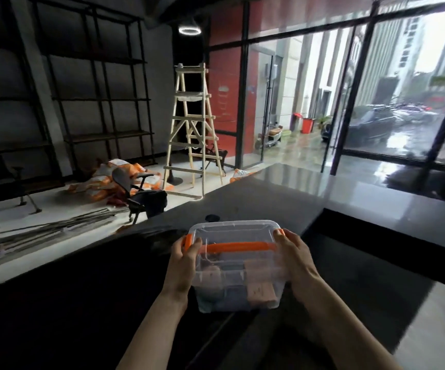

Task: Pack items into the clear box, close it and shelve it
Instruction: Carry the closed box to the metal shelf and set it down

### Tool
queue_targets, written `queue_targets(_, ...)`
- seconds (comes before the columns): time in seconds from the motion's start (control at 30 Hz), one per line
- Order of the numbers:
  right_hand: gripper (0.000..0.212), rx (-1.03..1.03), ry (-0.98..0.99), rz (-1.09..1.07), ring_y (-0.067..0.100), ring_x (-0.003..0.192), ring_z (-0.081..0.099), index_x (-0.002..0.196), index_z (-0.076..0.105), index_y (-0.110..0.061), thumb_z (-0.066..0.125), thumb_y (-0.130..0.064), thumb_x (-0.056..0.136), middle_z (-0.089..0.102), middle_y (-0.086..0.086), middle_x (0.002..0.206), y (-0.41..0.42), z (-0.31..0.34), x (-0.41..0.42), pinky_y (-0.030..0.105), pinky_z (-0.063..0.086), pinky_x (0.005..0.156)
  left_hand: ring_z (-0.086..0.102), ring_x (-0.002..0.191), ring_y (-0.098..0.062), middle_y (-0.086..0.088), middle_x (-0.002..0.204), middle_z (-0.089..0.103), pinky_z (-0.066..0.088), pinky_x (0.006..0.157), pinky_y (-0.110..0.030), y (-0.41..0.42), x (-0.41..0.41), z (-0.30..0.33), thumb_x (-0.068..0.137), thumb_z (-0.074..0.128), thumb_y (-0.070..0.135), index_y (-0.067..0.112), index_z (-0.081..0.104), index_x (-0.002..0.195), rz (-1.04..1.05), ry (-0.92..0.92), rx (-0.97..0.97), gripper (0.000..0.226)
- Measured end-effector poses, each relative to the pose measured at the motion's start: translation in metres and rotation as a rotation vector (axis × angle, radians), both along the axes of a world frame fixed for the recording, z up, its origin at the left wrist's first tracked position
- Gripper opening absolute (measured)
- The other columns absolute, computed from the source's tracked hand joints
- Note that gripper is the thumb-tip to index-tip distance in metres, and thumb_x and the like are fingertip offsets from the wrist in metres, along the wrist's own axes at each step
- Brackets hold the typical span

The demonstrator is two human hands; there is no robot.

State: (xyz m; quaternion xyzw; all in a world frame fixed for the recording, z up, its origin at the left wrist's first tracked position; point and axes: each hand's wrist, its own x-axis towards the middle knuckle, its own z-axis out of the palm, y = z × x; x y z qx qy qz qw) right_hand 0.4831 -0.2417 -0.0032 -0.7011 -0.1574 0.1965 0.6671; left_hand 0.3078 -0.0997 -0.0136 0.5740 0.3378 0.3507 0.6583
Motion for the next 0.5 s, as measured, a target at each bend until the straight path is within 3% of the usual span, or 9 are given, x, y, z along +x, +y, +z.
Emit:
queue_targets(0.13, 0.038, 0.007, -0.097, -0.16, 0.027, 0.094, 0.07, 0.125, 0.063, -0.015, 0.054, -0.04, 0.098, 0.071, 0.01, 0.111, -0.09, -0.015, 0.044, 0.041, 0.059, 0.073, 0.067, 0.09, -0.008, 0.006, 0.112, 0.066, 0.056, 0.05, -0.022, -0.065, 0.071, -0.016, 0.096, 0.059, 0.038, 0.029, 0.049, 0.134, -0.159, -0.04, 0.002, 0.04)
queue_targets(0.27, 0.033, 0.004, -0.178, -0.269, 0.028, 0.096, 0.069, 0.12, 0.065, -0.016, 0.051, -0.038, 0.1, 0.071, 0.011, 0.112, -0.19, -0.051, 0.084, 0.049, 0.059, 0.082, 0.07, 0.1, -0.026, -0.006, 0.125, 0.065, 0.06, 0.06, -0.033, -0.142, 0.136, -0.056, 0.094, 0.059, 0.043, 0.027, 0.044, 0.14, -0.308, -0.059, 0.003, 0.051)
queue_targets(0.33, 0.032, -0.03, -0.204, -0.33, 0.026, 0.095, 0.068, 0.119, 0.065, -0.015, 0.051, -0.036, 0.1, 0.07, 0.014, 0.115, -0.241, -0.076, 0.099, 0.046, 0.058, 0.08, 0.067, 0.106, -0.025, -0.006, 0.127, 0.065, 0.059, 0.074, -0.039, -0.183, 0.165, -0.083, 0.094, 0.059, 0.041, 0.025, 0.047, 0.14, -0.333, -0.043, 0.013, 0.05)
queue_targets(0.43, 0.041, -0.038, -0.154, -0.412, 0.036, 0.107, 0.065, 0.13, 0.06, -0.016, 0.052, -0.039, 0.098, 0.067, 0.016, 0.121, -0.31, -0.109, 0.11, 0.057, 0.054, 0.093, 0.064, 0.113, -0.026, -0.008, 0.13, 0.064, 0.05, 0.099, -0.052, -0.245, 0.196, -0.119, 0.094, 0.06, 0.04, 0.023, 0.048, 0.141, -0.4, -0.029, -0.006, 0.051)
queue_targets(0.5, 0.046, -0.058, -0.115, -0.481, 0.04, 0.112, 0.063, 0.137, 0.055, -0.018, 0.054, -0.04, 0.096, 0.065, 0.017, 0.125, -0.354, -0.126, 0.116, 0.055, 0.054, 0.095, 0.064, 0.112, -0.026, -0.006, 0.128, 0.065, 0.053, 0.096, -0.047, -0.284, 0.211, -0.134, 0.094, 0.06, 0.041, 0.022, 0.047, 0.14, -0.454, -0.014, -0.007, 0.052)
